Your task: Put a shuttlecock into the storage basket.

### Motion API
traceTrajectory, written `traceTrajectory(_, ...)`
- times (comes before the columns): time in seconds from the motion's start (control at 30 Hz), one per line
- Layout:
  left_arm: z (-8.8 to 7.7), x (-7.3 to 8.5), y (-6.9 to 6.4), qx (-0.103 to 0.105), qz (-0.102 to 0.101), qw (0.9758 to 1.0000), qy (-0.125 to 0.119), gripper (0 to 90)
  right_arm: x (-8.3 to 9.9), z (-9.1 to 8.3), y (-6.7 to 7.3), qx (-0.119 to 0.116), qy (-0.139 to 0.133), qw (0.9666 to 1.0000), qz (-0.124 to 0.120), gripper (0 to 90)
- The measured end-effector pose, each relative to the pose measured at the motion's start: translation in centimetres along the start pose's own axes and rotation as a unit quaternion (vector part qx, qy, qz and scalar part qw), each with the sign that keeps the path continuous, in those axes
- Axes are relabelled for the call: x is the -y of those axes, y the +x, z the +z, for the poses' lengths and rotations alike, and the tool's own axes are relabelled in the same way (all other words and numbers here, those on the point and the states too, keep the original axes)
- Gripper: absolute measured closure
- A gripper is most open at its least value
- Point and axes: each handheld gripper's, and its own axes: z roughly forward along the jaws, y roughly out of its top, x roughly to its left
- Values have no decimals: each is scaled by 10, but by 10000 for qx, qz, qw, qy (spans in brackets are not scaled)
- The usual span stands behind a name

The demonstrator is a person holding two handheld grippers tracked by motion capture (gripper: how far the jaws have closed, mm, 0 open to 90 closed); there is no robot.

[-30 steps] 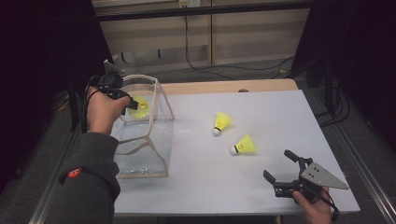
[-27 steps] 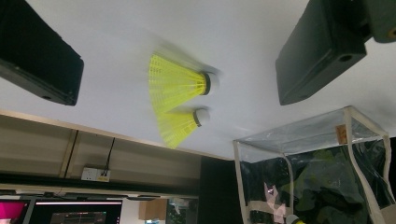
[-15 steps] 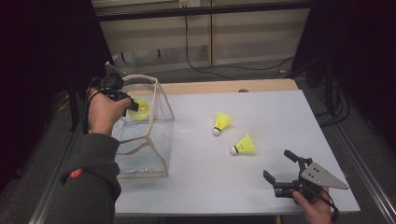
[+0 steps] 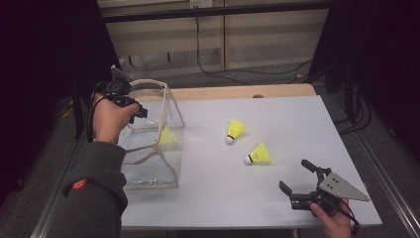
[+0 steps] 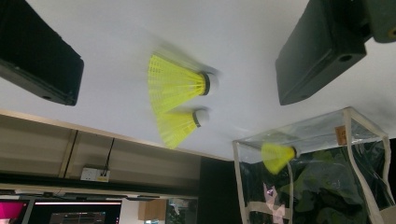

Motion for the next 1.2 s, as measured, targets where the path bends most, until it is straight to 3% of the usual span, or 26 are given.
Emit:
traceTrajectory(0.63, -25, -8, -12, 59, 135, 9998, -142, 717, 0, 1, 1, -6, 14, 10000, -35, 10)
traceTrajectory(0.93, -30, -10, -17, 86, 253, 9994, -233, 541, 0, 0, 1, -7, 18, 10000, -25, 10)
traceTrajectory(1.2, -35, -11, -22, 305, 348, 9983, -343, 380, 0, 1, 1, -4, 17, 10000, -42, 10)
